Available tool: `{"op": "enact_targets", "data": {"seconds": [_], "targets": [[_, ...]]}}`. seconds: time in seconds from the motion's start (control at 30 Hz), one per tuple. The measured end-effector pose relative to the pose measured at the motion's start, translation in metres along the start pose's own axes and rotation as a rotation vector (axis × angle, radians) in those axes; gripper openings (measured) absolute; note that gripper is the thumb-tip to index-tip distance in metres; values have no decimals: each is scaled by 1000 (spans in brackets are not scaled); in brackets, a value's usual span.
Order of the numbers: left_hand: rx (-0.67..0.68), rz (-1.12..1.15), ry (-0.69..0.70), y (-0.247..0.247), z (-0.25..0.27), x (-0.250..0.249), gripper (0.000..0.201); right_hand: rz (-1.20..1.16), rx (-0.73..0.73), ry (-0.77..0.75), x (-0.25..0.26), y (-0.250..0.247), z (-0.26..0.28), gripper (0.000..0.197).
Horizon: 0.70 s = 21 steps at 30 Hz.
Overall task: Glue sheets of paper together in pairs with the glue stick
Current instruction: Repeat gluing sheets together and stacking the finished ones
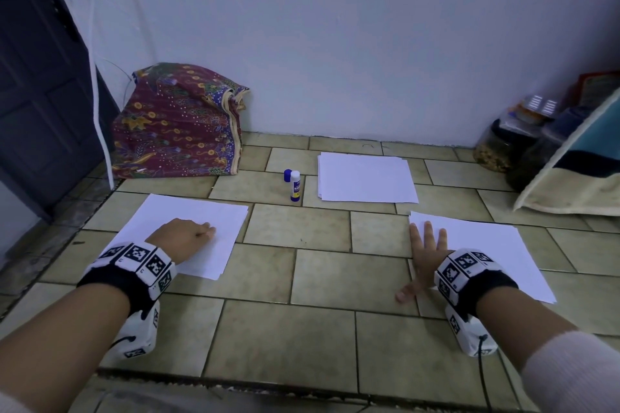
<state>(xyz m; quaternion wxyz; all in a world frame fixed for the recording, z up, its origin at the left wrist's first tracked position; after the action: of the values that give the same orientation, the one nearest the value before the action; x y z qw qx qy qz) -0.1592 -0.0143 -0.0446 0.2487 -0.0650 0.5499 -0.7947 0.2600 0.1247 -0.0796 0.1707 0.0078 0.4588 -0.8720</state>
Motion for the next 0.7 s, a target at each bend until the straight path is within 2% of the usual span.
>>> {"op": "enact_targets", "data": {"seconds": [0.03, 0.13, 0.17, 0.23, 0.43, 0.57, 0.7], "targets": [[13, 12, 14, 2, 0, -1, 58, 0, -1, 1, 0, 0, 0, 152], [35, -23, 105, 6, 6, -6, 97, 6, -5, 4, -1, 0, -2, 153], [28, -46, 139, 7, 8, -9, 103, 8, -4, 6, -1, 0, -2, 153], [6, -72, 167, 7, 8, -12, 99, 4, 1, 8, -1, 0, -2, 153], [-48, -54, 173, 6, 7, -11, 70, -6, -3, 6, 0, 0, -1, 153], [-144, -65, 208, -2, 10, -16, 54, -11, 3, 2, -1, 1, -1, 153], [-103, -52, 197, 4, 14, -16, 64, -8, 18, -2, -1, 1, 0, 152]]}}
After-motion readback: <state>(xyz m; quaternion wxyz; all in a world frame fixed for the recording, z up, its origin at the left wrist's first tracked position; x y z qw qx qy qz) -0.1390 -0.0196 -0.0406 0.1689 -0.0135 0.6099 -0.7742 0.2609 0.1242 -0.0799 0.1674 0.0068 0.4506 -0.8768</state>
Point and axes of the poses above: each hand's wrist, its own z-axis away from the middle knuckle, its own y-axis out of the palm, x = y × z, the point moved 9 cm from there along -z, towards the middle knuckle, and after that the axes turned 3 degrees about z, right-handed, at the moved point
